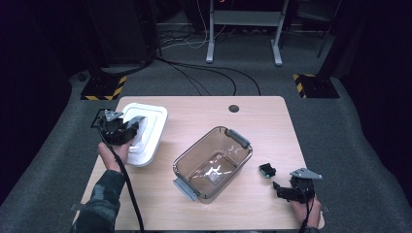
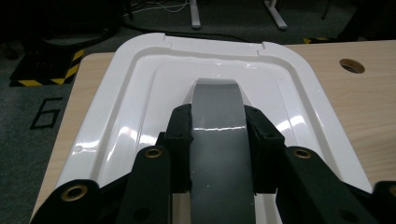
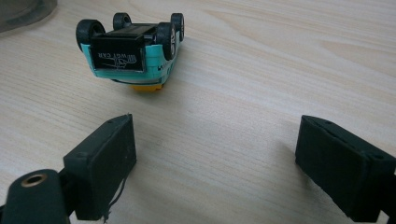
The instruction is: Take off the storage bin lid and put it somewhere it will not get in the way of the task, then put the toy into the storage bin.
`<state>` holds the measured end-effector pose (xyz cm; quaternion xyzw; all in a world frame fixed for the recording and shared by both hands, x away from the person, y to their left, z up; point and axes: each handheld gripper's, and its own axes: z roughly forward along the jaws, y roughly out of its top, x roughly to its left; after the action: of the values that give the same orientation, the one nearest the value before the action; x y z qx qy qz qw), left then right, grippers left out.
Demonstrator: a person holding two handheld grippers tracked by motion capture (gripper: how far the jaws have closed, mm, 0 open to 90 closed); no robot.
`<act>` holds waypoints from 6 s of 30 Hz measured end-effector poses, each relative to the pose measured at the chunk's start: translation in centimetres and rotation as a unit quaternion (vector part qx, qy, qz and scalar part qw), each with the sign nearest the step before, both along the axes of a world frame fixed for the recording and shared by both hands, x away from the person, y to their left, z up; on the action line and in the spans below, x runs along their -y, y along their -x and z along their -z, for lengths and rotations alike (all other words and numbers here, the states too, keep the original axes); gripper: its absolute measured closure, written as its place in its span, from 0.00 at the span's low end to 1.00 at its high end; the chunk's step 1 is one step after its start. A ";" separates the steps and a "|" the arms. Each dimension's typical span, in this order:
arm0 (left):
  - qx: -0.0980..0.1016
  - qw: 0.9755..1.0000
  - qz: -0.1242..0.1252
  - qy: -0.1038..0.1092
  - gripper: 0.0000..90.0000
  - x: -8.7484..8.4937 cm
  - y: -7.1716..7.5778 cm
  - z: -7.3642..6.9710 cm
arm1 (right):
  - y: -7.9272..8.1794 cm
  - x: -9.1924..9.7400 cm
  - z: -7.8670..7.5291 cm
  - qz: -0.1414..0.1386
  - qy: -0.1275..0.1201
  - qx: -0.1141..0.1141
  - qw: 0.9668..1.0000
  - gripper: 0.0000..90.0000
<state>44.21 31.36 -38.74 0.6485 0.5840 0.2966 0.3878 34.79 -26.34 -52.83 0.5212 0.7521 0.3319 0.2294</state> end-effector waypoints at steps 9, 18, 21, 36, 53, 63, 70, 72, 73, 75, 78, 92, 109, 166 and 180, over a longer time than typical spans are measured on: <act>-0.012 1.000 -0.015 0.001 0.74 -0.4 -0.6 2.2 | 0.0 0.0 0.0 0.000 0.000 0.000 1.000 0.13; -0.036 0.999 -0.024 0.003 0.74 -0.7 -1.1 5.1 | 0.0 0.0 0.0 0.000 0.000 0.000 1.000 0.13; -0.045 0.999 -0.028 0.003 0.74 -0.8 -1.3 6.0 | 0.0 0.0 0.0 0.000 0.000 0.000 1.000 0.13; -0.086 0.996 -0.031 -0.002 0.74 -0.9 -1.9 10.3 | 0.0 0.0 0.0 0.001 0.002 0.002 1.000 0.13; -0.102 0.995 0.004 -0.013 0.70 -0.9 -2.3 11.9 | 0.0 0.0 0.0 0.000 0.002 0.001 1.000 0.14; -0.088 0.996 0.030 -0.009 0.26 -1.1 -1.6 10.8 | 0.0 0.0 0.0 0.000 0.000 0.001 1.000 0.14; -0.056 0.997 0.048 -0.024 0.12 -1.5 0.7 8.7 | 0.0 0.0 0.0 0.001 0.001 0.001 1.000 0.14; -0.053 0.997 0.056 -0.030 0.08 -1.7 1.4 8.4 | 0.0 0.0 0.0 0.001 0.002 0.001 1.000 0.14; -0.056 0.996 0.060 -0.030 0.07 -1.8 1.9 8.3 | 0.0 0.0 0.0 0.001 0.001 0.001 1.000 0.14; -0.062 0.996 0.064 -0.030 0.03 -2.0 2.5 8.3 | 0.0 0.0 0.0 0.001 0.001 0.001 1.000 0.14; -0.071 0.995 0.071 -0.028 0.00 -2.6 3.7 8.3 | 0.0 0.0 0.0 0.001 0.001 0.001 1.000 0.14; -0.070 0.994 0.073 -0.039 0.00 -3.8 8.7 10.0 | 0.0 0.0 0.0 0.001 0.001 0.002 1.000 0.14; -0.097 0.991 0.070 -0.052 0.00 -4.3 11.4 14.5 | 0.1 -0.1 0.0 0.005 0.000 0.000 1.000 0.14; -0.100 0.991 0.063 -0.056 0.00 -4.5 10.8 14.4 | -0.7 -1.7 -3.7 0.034 -0.020 -0.035 0.999 0.00; -0.100 0.991 0.063 -0.056 0.00 -4.5 10.8 14.4 | -3.1 -4.6 -4.9 0.021 -0.008 -0.023 0.999 0.00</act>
<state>33.37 35.82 -53.18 0.7312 0.5602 0.2376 0.3083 37.84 -21.79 -47.93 0.5459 0.7435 0.3207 0.2152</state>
